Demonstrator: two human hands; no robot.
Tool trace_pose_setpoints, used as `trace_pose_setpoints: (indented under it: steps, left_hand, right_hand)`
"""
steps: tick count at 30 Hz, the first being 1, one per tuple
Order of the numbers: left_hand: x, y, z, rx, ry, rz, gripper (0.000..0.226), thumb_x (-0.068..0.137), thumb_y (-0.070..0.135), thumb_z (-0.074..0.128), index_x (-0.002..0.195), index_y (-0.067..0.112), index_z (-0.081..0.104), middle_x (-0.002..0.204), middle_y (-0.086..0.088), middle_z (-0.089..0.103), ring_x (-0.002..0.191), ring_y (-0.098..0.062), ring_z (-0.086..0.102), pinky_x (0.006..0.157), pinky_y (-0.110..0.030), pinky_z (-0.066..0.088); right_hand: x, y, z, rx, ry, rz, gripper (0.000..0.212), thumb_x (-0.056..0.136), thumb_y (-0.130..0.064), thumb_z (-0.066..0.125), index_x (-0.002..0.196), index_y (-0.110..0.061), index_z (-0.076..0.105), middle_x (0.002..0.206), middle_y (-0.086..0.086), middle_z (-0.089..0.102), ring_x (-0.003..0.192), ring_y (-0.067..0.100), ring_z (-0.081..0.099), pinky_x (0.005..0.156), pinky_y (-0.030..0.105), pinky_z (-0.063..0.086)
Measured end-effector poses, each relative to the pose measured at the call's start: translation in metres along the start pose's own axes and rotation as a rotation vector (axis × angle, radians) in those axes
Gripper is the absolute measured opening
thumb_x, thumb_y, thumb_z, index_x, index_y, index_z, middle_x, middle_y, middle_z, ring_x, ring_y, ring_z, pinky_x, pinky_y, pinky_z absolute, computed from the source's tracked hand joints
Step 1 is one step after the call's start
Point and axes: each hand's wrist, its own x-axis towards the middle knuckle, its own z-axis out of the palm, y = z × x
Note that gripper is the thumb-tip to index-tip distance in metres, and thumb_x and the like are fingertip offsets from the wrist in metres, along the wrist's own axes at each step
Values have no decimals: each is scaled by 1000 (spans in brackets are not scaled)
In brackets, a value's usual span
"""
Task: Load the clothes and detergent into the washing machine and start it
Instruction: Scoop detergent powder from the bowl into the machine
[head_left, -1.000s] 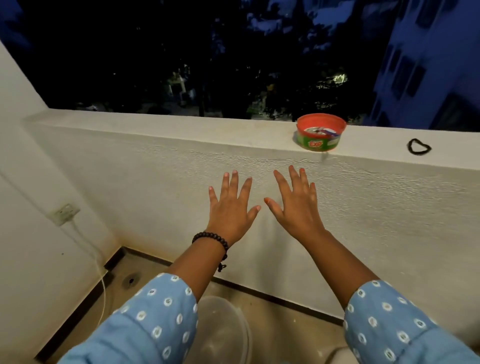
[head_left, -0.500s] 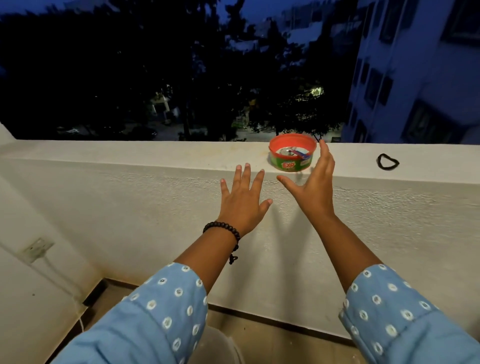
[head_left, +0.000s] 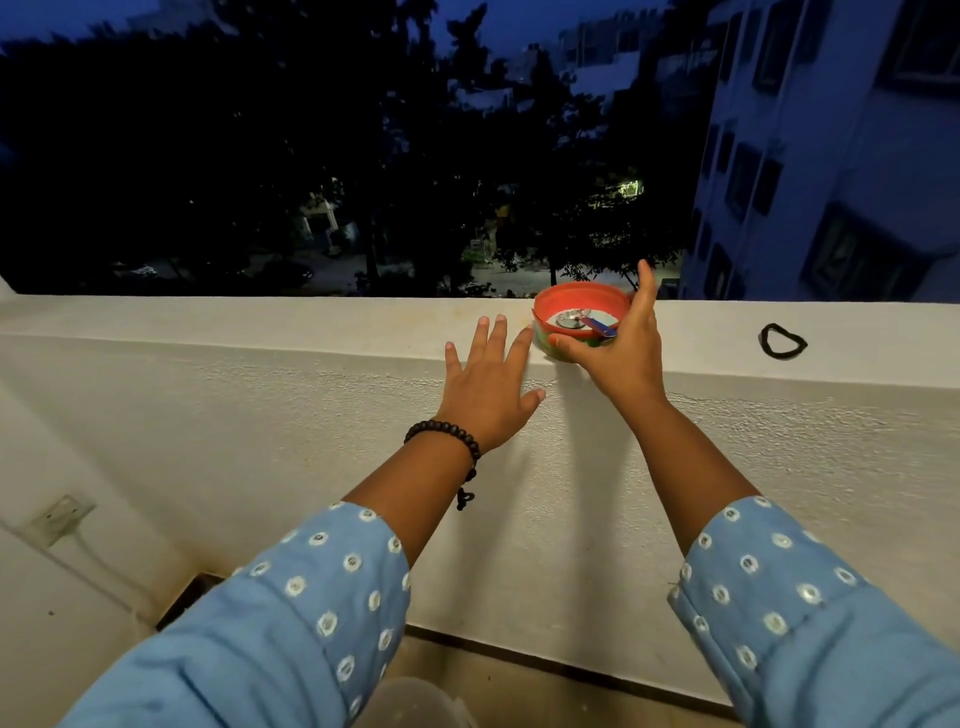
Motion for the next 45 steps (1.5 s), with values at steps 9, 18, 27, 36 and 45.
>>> trace_pose_setpoints:
  steps: [9,18,27,36,45]
  left_hand:
    - [-3,2,1,-661,-21,-135,67,100,41,45,155,21,13,164,-6,9,151,-22,2,121,-52,12]
    - [-35,-3,-21,-1624,-57,-450,60,95,64,31,135,24,48,136,-4,58,132,-25,48,112,-51,35]
    - [-98,-47,-19,-2060,64,-617,50,94,48,53,122,7,59,113,-19,71,106,-32,69,85,-40,59]
    - [-186,-87,-4,-2088,324,-778,61,88,48,55,131,5,53,120,-20,67,110,-33,66,89,-43,56]
    - [-292,-123,2,-2010,650,-944,62,80,42,60,129,5,54,115,-16,70,106,-26,69,81,-37,60]
  right_hand:
    - [-8,-5,-4,54,6,14,114,63,-40,87,151,-24,16,147,5,40,134,27,41,105,41,42]
    - [-61,-41,8,183,-171,-57,106,67,-34,87,149,-29,20,146,5,42,131,26,46,102,44,49]
    - [-120,-63,32,263,-427,-93,106,62,-37,89,145,-36,24,141,-3,46,125,18,49,102,36,49]
    - [-179,-76,62,277,-730,-125,96,66,-49,78,145,-37,26,144,-7,39,121,8,48,91,17,48]
    - [-255,-105,91,470,-797,167,13,83,-18,73,95,-23,69,77,6,67,64,11,59,59,21,54]
